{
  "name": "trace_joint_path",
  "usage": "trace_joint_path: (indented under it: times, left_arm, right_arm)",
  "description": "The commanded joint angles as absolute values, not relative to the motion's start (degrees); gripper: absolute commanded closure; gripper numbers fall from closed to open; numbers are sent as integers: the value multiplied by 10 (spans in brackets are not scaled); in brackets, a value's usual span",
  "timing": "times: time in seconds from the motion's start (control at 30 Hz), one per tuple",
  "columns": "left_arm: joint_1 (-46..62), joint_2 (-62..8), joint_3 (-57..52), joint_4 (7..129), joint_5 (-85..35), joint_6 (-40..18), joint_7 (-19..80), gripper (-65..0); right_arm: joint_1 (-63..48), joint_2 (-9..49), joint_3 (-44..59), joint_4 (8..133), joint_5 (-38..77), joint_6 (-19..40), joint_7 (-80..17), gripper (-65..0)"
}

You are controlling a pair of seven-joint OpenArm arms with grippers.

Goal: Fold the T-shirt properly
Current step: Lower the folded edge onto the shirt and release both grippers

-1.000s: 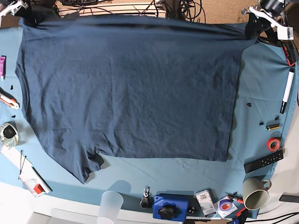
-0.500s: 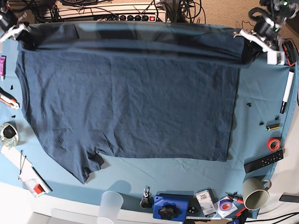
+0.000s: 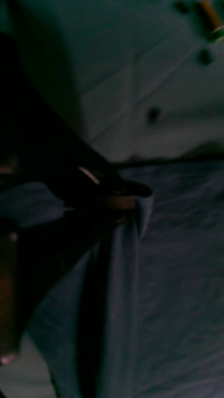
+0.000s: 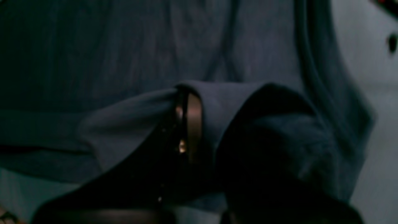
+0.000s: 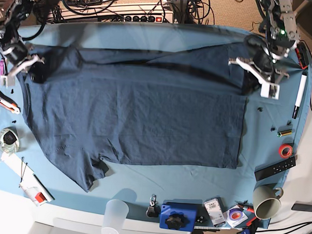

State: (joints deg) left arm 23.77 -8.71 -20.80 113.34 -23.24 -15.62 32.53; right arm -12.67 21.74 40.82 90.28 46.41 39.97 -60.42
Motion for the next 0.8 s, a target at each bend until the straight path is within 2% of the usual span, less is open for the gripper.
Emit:
trace_joint_path:
  times: [0.0,0.23,0.37,0.43,0.57,0.77]
  left_arm:
    - [228,-96,-211,1141,-243,-155,310,0]
    - [176,-114,-178,1086,-253,-171,307,0]
    - [138,-127,-140,1051,-250,-200,300,0]
    - [120,-126,-128,1035,-228,-197,300,0]
    - [97,-123,-126,1016,-210,-153,300,0]
    - [89,-124,-126,988,-209,-159,300,0]
  right_arm:
    - [-115,232,412,911,465,400,-586,0]
    - [-95,232,412,910,444,400,-584,0]
    - [-95,232,412,902,415,400,-564,0]
    - [-93,232,412,886,412,400,-545,0]
    - [-77,232,412,849,406,400,-543,0]
    - [-28,232,412,772,404,400,-534,0]
